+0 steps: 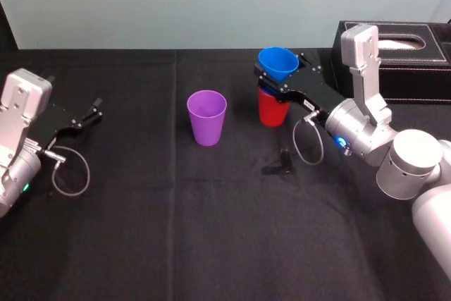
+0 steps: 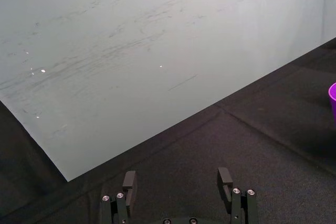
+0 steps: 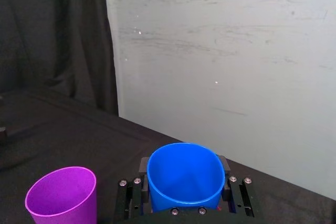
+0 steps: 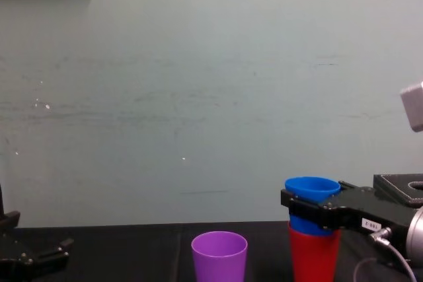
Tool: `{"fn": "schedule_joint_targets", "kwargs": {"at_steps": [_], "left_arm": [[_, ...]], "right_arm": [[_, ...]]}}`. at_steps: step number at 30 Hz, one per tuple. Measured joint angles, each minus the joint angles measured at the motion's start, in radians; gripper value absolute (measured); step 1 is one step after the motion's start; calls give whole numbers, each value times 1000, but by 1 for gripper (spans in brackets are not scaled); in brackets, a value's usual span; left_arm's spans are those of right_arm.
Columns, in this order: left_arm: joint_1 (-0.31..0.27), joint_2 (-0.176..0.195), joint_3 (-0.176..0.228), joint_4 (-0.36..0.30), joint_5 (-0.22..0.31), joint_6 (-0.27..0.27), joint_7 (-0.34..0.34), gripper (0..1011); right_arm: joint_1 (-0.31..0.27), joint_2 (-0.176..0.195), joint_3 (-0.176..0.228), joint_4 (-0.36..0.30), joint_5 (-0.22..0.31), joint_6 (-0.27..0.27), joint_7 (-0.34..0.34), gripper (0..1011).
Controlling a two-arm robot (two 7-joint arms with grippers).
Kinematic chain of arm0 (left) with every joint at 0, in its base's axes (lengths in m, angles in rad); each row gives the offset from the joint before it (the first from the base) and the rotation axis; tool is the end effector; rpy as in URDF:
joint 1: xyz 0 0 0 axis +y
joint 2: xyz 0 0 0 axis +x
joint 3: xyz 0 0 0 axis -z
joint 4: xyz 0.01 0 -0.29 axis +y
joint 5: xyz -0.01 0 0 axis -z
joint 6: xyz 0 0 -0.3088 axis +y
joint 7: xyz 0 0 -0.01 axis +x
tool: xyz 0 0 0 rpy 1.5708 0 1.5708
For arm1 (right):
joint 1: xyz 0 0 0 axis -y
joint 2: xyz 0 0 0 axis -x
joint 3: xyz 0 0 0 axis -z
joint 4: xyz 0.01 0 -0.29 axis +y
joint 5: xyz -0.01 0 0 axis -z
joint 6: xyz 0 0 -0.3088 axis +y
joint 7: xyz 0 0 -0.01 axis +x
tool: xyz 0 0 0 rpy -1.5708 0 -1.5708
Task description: Stack the three plastic cups sequentially using one hand.
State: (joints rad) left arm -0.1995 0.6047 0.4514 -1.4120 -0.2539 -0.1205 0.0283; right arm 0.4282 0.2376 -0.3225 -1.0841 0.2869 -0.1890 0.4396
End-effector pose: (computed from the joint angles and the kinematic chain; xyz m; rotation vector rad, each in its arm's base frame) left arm 0.3581 0.0827 -0.3023 0.3045 -0.2850 1.2480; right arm 0.4374 -0.0169 -0.3006 -0.0072 -0.0878 -0.9574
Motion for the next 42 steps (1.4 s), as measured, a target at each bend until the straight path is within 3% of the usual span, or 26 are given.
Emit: {"fn": "schedule_joint_targets", "kwargs": {"at_steps": [42], "left_arm": [[0, 0, 0, 0, 0, 0, 0, 1005]], "right_arm": [[-8, -11, 8, 46, -25, -37, 4, 739]]}}
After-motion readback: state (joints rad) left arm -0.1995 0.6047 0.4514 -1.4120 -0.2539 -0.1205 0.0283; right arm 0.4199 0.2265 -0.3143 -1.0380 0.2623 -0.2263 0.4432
